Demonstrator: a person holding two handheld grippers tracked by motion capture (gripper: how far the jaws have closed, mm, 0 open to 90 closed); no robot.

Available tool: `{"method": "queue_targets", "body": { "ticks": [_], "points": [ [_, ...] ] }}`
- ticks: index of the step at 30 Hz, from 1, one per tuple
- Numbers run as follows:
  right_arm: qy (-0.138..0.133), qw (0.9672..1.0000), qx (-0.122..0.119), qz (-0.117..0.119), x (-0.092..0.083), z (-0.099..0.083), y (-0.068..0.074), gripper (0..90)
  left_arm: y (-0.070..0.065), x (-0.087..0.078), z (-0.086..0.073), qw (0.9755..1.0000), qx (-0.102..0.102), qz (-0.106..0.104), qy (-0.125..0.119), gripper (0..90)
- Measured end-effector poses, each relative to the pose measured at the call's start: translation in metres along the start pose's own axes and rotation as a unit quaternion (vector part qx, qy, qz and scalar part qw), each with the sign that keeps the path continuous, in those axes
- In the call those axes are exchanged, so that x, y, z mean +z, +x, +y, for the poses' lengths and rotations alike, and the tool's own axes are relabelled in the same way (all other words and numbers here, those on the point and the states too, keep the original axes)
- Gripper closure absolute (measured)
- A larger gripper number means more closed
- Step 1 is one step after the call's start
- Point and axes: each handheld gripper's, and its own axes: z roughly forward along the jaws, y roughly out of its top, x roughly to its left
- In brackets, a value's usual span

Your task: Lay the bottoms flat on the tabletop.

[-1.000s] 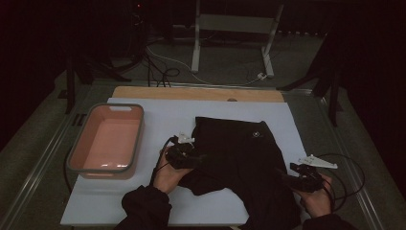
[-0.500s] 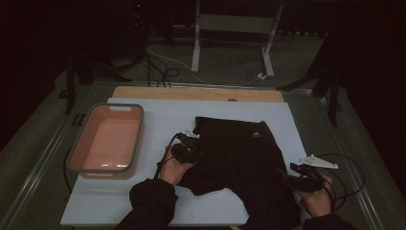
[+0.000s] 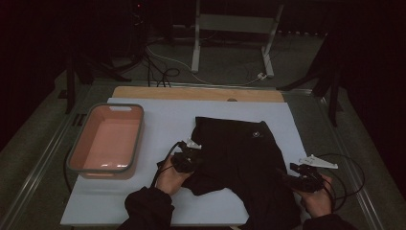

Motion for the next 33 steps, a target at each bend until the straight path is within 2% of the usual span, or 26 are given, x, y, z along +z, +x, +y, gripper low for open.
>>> {"method": "queue_targets", "body": {
  "ticks": [3,8,10,15,19,23,25,33],
  "points": [
    [0.0,1.0,-0.001,0.0,0.0,0.0,0.0,32.2,-0.007,-0.003,-0.006,0.9999,0.001,-0.015,0.0,89.9],
    [0.0,1.0,0.0,0.002,0.0,0.0,0.0,32.3,-0.018,-0.008,-0.015,0.9993,0.015,-0.033,0.006,89.6],
    [0.0,1.0,-0.001,0.002,0.0,0.0,0.001,32.3,-0.022,-0.009,-0.017,0.999,0.022,-0.039,0.008,86.6],
    [0.001,1.0,-0.002,0.002,0.0,0.0,0.001,32.4,-0.026,-0.011,-0.018,0.9982,0.032,-0.049,-0.011,59.4],
    [0.002,1.0,-0.002,0.003,0.0,0.0,0.0,32.5,-0.029,-0.009,-0.019,0.9975,0.046,-0.053,-0.003,44.8],
    [0.0,1.0,-0.001,0.003,0.0,0.0,0.001,32.5,-0.034,-0.009,-0.025,0.9974,0.051,-0.051,0.001,41.1],
    [0.0,1.0,0.0,0.002,0.0,0.0,0.001,32.5,-0.034,-0.013,-0.028,0.9975,0.046,-0.053,-0.003,40.9],
    [0.002,1.0,-0.001,0.003,0.001,0.0,0.001,32.5,-0.032,-0.029,-0.037,0.998,0.036,-0.05,-0.012,45.2]
  ]
}}
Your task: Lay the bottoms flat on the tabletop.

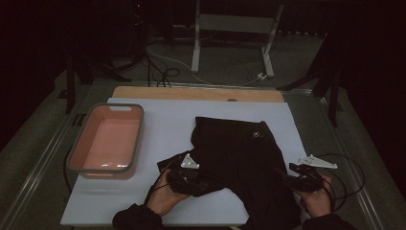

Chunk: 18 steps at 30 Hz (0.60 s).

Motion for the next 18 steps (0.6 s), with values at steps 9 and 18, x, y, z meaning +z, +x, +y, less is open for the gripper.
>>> {"method": "queue_targets", "body": {
  "ticks": [9,18],
  "points": [
    [-0.001,1.0,0.0,0.0,0.0,0.0,0.0,32.6,-0.005,0.011,-0.007,0.9994,0.008,-0.012,0.031,79.2],
    [-0.001,1.0,0.0,0.002,0.001,0.0,0.001,32.9,-0.034,0.017,0.002,0.9973,0.042,-0.053,0.03,88.7]
  ]
}}
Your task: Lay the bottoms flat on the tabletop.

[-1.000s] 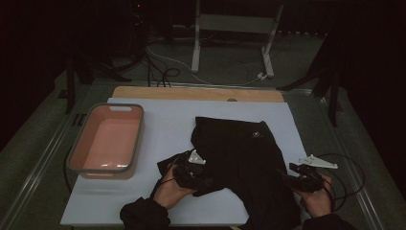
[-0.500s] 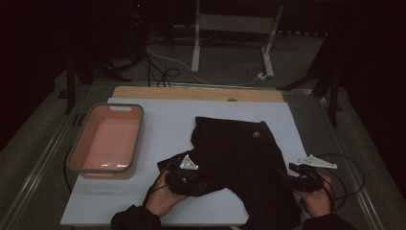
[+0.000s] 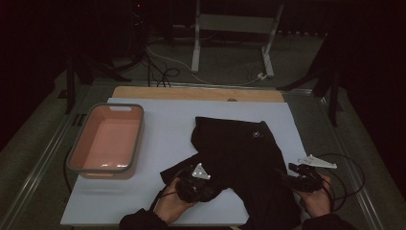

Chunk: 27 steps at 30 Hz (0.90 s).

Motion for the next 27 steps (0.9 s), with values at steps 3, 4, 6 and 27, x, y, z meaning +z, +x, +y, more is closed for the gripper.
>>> {"method": "queue_targets", "body": {
  "ticks": [3,4,6,27],
  "points": [
    [0.001,1.0,0.0,0.0,0.0,0.0,0.0,32.9,-0.009,0.007,0.005,0.9997,0.009,-0.024,-0.002,88.7],
    [0.001,1.0,-0.002,0.0,0.0,0.0,0.0,32.9,-0.012,0.01,0.006,0.9995,0.016,-0.029,-0.001,88.4],
    [0.001,1.0,-0.002,-0.001,0.0,0.0,0.0,32.9,-0.015,0.013,0.008,0.9993,0.018,-0.032,-0.004,85.0],
    [0.0,1.0,-0.001,-0.003,-0.002,0.0,-0.001,32.9,0.008,-0.039,-0.026,0.9979,-0.025,0.018,-0.057,55.3]
  ]
}}
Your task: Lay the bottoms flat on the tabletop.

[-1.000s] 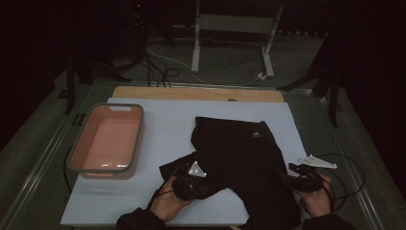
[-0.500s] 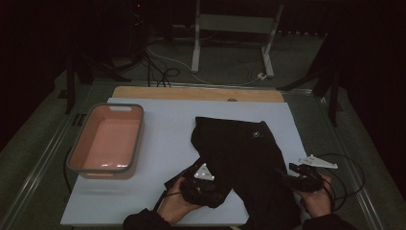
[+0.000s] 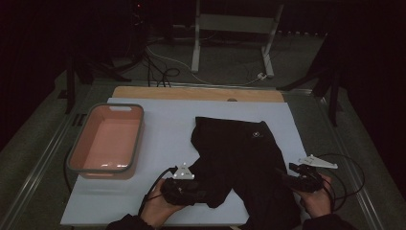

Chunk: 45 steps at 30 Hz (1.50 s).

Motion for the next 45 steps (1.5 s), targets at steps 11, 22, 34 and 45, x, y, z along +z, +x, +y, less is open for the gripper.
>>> {"method": "queue_targets", "body": {
  "ticks": [11,22,34,45],
  "points": [
    [-0.001,1.0,-0.001,0.002,0.001,0.0,0.001,32.9,-0.004,0.009,-0.018,0.9992,0.001,0.01,0.039,49.9],
    [0.001,1.0,-0.001,0.003,0.001,0.0,0.001,33.1,-0.001,0.018,-0.013,0.9969,0.021,0.052,0.055,80.9],
    [0.0,1.0,0.0,0.005,0.001,0.0,0.001,33.2,-0.022,0.011,0.001,0.9982,0.029,-0.035,0.038,89.2],
    [0.001,1.0,0.0,0.005,0.002,0.0,0.001,33.2,-0.055,0.04,0.016,0.9909,0.06,-0.111,0.047,89.4]
  ]
}}
